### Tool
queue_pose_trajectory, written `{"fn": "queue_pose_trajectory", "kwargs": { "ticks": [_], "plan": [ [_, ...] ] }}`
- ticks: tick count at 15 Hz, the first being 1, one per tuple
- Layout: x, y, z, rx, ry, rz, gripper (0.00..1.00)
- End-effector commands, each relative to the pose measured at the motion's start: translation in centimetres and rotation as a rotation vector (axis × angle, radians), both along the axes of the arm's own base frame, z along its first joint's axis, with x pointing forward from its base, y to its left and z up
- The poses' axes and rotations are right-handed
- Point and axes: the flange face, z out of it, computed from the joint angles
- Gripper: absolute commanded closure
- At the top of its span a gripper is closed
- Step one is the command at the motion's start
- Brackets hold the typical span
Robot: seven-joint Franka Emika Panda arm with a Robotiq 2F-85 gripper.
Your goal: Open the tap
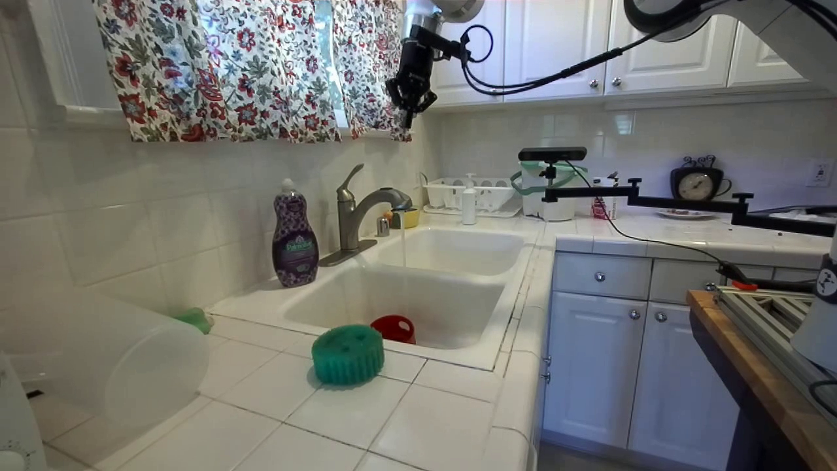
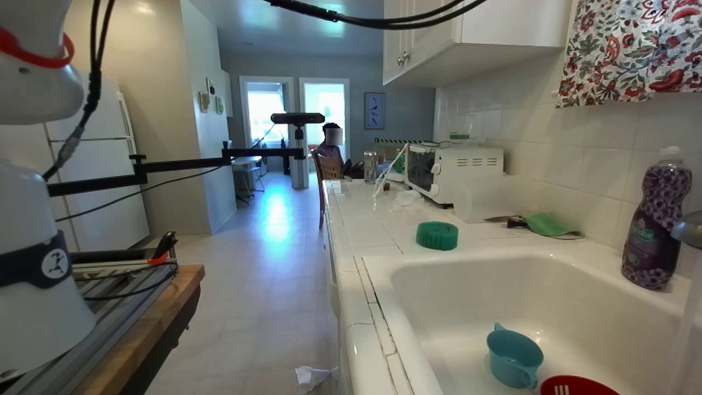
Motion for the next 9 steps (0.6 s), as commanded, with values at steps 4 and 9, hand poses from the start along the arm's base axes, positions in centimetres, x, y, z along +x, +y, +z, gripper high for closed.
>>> {"fn": "queue_pose_trajectory", "kwargs": {
  "ticks": [4, 9],
  "plan": [
    [-3.4, 3.0, 0.1, 0.047, 0.232, 0.245, 0.73],
    [-2.8, 2.9, 0.0, 0.057, 0.203, 0.183, 0.67]
  ]
}}
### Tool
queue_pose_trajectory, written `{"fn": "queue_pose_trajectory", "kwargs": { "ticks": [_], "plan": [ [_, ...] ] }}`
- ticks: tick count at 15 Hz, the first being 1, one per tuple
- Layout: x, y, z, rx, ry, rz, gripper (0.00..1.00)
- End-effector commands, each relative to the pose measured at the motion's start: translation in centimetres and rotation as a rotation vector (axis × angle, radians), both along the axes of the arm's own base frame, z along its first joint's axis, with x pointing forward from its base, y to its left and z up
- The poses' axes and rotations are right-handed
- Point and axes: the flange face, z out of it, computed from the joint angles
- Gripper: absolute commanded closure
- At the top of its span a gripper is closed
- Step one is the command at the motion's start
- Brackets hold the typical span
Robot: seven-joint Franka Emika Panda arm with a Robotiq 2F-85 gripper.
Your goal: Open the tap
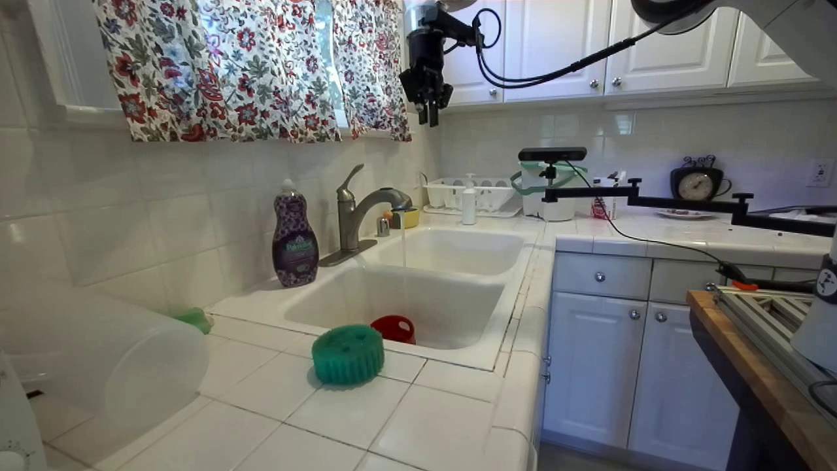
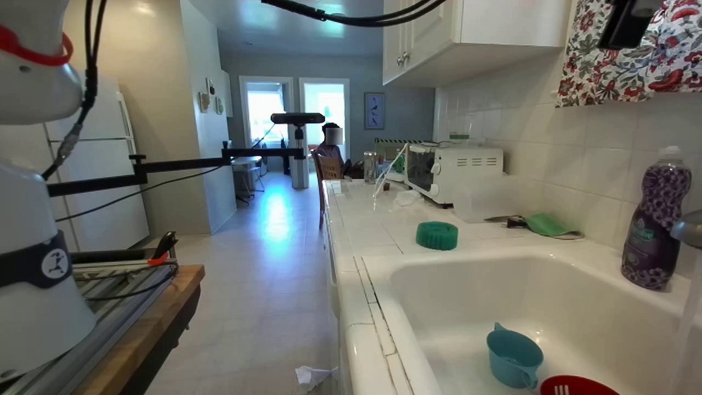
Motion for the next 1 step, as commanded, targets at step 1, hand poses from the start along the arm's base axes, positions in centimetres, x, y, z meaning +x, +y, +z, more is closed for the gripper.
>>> {"fn": "queue_pose_trajectory", "kwargs": {
  "ticks": [1],
  "plan": [
    [0.0, 0.0, 0.01, 0.0, 0.0, 0.0, 0.66]
  ]
}}
